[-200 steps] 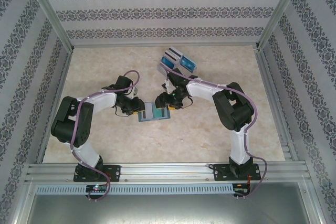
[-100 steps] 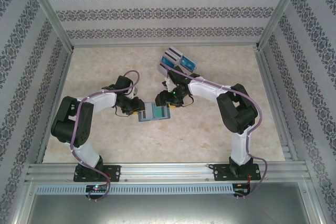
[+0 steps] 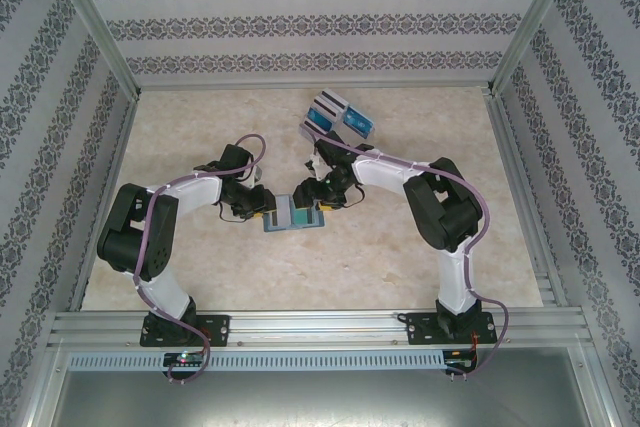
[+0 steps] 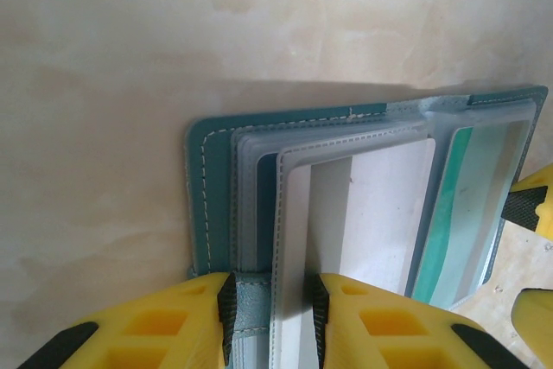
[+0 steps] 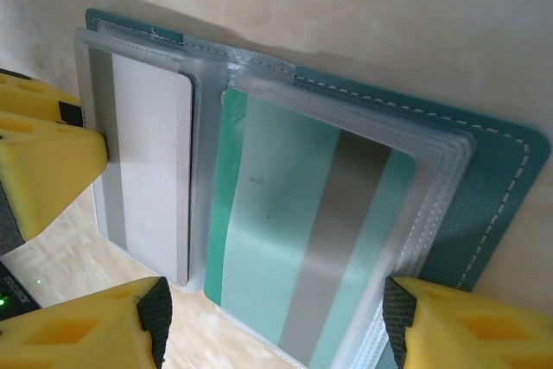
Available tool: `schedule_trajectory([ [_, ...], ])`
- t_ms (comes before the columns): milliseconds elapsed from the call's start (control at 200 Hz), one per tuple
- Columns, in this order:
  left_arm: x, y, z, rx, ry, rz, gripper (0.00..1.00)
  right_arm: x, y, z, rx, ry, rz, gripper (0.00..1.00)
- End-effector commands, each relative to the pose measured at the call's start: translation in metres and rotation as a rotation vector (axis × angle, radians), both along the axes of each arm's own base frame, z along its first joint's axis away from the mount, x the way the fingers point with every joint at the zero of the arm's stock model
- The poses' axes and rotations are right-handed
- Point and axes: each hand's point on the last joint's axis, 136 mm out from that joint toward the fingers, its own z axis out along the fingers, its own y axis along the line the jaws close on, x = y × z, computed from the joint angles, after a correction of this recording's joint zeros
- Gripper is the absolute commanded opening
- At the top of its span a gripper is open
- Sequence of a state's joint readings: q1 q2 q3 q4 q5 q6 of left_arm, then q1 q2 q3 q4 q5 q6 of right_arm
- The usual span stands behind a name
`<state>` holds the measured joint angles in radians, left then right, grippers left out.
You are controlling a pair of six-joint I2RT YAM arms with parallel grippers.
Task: Put the credit cards into the card holder
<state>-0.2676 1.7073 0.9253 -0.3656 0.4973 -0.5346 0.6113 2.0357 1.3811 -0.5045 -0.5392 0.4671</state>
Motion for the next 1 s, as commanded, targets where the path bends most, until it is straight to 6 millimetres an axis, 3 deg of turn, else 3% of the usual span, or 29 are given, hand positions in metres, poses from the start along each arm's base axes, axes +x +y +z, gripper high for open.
schedule_trajectory([
  [0,-0.010,0.000,-0.012,0.010,0.033,-0.001,0.33,-0.002,-0.001,-0.012,-0.043,0.003,0.013,0.68],
  [170,-0.009,-0.001,-0.013,0.004,0.032,0.004,0.33,-0.003,0.002,-0.011,-0.073,-0.013,0.026,0.68],
  [435,-0.008,-0.001,-0.011,0.002,0.029,0.005,0.33,-0.003,0.035,-0.002,0.053,0.010,0.019,0.69],
  [749,-0.007,-0.002,-0.010,0.001,0.027,0.003,0.33,0.005,0.060,0.030,0.176,-0.020,0.018,0.68],
  [994,-0.006,-0.003,-0.010,-0.002,0.024,0.004,0.33,0.004,0.067,0.057,0.268,-0.034,0.008,0.68],
])
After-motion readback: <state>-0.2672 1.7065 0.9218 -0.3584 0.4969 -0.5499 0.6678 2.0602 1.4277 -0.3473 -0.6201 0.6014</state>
